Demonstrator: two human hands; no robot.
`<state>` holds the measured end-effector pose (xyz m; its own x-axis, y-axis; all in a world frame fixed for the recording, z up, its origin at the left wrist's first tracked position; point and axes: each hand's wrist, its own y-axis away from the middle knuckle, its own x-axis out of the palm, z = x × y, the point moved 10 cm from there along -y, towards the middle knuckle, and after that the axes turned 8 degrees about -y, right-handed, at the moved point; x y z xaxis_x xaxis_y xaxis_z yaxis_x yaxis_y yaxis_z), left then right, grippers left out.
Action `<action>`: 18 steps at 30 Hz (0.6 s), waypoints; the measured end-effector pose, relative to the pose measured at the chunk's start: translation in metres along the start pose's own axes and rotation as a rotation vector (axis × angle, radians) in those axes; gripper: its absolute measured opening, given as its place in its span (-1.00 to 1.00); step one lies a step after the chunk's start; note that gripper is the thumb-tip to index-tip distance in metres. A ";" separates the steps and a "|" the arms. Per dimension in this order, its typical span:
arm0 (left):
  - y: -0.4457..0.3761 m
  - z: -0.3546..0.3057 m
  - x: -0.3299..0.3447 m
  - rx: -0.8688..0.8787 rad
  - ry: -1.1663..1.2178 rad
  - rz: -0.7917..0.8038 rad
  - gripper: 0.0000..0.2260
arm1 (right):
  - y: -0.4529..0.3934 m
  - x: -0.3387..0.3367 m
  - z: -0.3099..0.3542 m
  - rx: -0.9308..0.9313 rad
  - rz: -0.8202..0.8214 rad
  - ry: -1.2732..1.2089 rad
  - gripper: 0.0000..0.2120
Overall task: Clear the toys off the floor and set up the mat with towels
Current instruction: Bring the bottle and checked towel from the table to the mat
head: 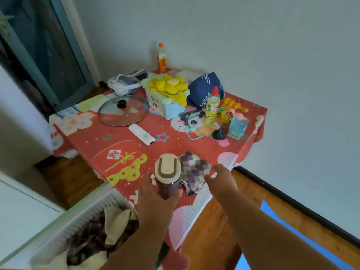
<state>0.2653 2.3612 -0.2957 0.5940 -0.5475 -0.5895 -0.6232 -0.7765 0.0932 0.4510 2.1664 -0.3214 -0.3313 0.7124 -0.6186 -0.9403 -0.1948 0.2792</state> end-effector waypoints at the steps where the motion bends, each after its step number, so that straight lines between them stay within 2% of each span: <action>1: -0.010 -0.003 0.008 0.018 -0.001 -0.003 -0.07 | -0.019 0.006 0.000 0.002 0.022 0.044 -0.53; 3: -0.027 -0.006 0.021 0.057 0.054 0.000 -0.11 | -0.056 0.023 -0.004 0.033 0.073 0.078 -0.47; 6: -0.042 -0.011 0.035 0.073 0.090 0.039 -0.16 | -0.090 0.048 -0.021 0.225 0.090 -0.108 -0.34; 8: -0.046 -0.015 0.038 0.087 0.072 0.041 -0.17 | -0.099 0.066 -0.034 0.300 0.079 -0.094 -0.32; 11: -0.053 -0.018 0.041 0.124 0.053 0.067 -0.10 | -0.102 0.082 -0.045 0.285 0.032 0.020 -0.49; 14: -0.052 -0.011 0.038 0.126 0.055 0.095 -0.13 | -0.092 0.084 -0.041 0.227 -0.014 0.012 -0.70; 18: -0.051 0.005 0.032 0.041 0.074 0.146 -0.17 | -0.060 0.078 -0.044 0.305 -0.079 -0.402 -0.82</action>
<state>0.3134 2.3846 -0.3236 0.5304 -0.6761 -0.5114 -0.7248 -0.6746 0.1401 0.4777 2.2039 -0.4190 -0.1474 0.9317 -0.3321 -0.8757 0.0331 0.4817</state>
